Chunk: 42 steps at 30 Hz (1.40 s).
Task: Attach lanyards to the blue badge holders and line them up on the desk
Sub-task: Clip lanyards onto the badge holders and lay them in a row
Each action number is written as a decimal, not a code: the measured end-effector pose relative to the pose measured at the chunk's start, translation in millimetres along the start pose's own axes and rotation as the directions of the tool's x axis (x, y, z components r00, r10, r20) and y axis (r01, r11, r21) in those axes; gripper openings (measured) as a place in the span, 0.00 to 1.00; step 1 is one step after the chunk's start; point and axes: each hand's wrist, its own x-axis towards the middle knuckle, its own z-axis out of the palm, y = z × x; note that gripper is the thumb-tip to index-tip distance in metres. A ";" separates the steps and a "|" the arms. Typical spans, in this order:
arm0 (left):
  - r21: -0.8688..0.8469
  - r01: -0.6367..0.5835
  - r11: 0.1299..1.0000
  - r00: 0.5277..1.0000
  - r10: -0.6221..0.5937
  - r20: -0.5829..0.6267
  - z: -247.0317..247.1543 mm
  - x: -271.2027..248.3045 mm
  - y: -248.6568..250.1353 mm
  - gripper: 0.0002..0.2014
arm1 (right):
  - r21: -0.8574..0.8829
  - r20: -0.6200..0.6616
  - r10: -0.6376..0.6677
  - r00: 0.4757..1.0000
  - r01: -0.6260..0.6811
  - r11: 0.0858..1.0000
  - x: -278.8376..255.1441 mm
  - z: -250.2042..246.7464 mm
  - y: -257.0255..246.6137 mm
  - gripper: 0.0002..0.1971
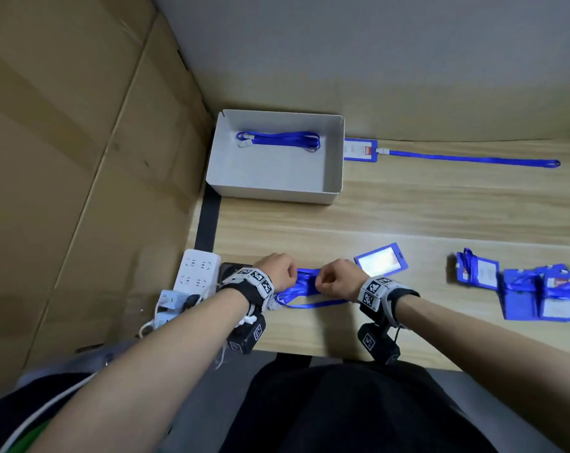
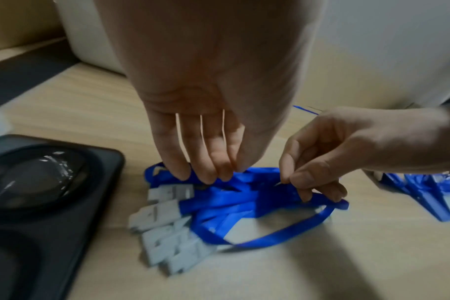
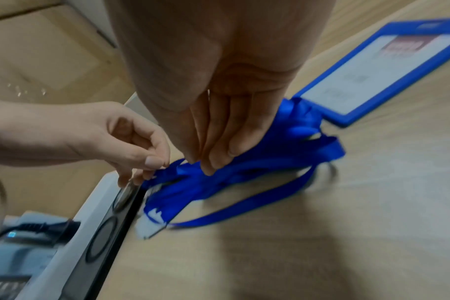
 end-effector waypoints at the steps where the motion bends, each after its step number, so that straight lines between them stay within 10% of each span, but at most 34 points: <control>1: 0.017 0.024 1.000 0.999 -0.024 -0.023 3.5 -3.9 -7.0 0.07 | -0.040 0.014 -0.010 1.000 0.011 0.999 2.0 6.2 -3.1 0.04; 13: 0.110 -0.073 0.991 0.996 0.068 0.053 4.1 -6.5 -43.7 0.19 | -0.368 -0.127 -0.015 0.992 -0.033 0.929 21.1 34.9 2.3 0.04; 21: 0.283 -0.143 0.948 0.988 0.153 -0.013 16.9 -7.4 -35.1 0.13 | -0.188 -0.131 0.006 0.991 -0.031 0.982 15.4 26.5 6.6 0.03; 32: -0.012 -0.121 0.993 0.993 0.121 0.005 -65.7 -4.5 -8.4 0.06 | 0.158 -0.164 -0.136 0.977 0.162 0.974 25.4 -12.3 -37.6 0.08; 42: -0.115 -0.139 0.984 0.967 0.110 -0.231 -131.3 30.5 17.4 0.04 | 0.444 -0.173 -0.123 0.977 0.189 0.876 -5.5 -71.6 -62.3 0.20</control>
